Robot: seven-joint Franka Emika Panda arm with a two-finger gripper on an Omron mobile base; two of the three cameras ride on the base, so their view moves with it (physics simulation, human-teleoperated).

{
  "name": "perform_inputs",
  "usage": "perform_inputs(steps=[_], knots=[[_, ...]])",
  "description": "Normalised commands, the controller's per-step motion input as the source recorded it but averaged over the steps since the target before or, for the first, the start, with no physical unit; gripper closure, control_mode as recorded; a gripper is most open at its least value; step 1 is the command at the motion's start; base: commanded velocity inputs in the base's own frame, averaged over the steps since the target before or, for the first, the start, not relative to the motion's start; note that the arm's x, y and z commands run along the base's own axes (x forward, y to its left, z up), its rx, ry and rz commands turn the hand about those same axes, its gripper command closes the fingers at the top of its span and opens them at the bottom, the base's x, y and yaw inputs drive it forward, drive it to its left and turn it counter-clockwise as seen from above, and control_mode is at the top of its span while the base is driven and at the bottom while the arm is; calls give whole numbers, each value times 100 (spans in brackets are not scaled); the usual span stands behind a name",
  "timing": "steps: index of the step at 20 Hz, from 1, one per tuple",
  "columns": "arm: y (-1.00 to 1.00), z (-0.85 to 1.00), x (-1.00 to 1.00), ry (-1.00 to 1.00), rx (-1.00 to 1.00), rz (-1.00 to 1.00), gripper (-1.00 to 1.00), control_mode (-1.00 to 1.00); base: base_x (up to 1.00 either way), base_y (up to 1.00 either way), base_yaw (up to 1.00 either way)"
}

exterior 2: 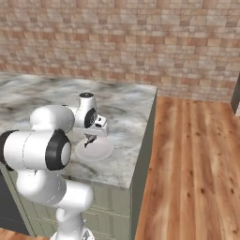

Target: Take the fish from the oven and place it on the plate on the counter.

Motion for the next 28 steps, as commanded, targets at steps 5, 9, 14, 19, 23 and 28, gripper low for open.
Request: perform_inputs(steps=[5,9,14,19,23,28], knots=[[0,-52,6,1,-2,-3,100,-100,0,0,0],[0,-47,6,0,-2,-1,100,-100,0,0,0],[0,-24,0,0,0,0,100,-100,0,0,0],[0,-25,1,0,0,0,100,-100,0,0,0],[0,-30,8,0,0,0,100,-100,0,0,0],[0,-22,10,0,0,0,100,-100,0,0,0]])
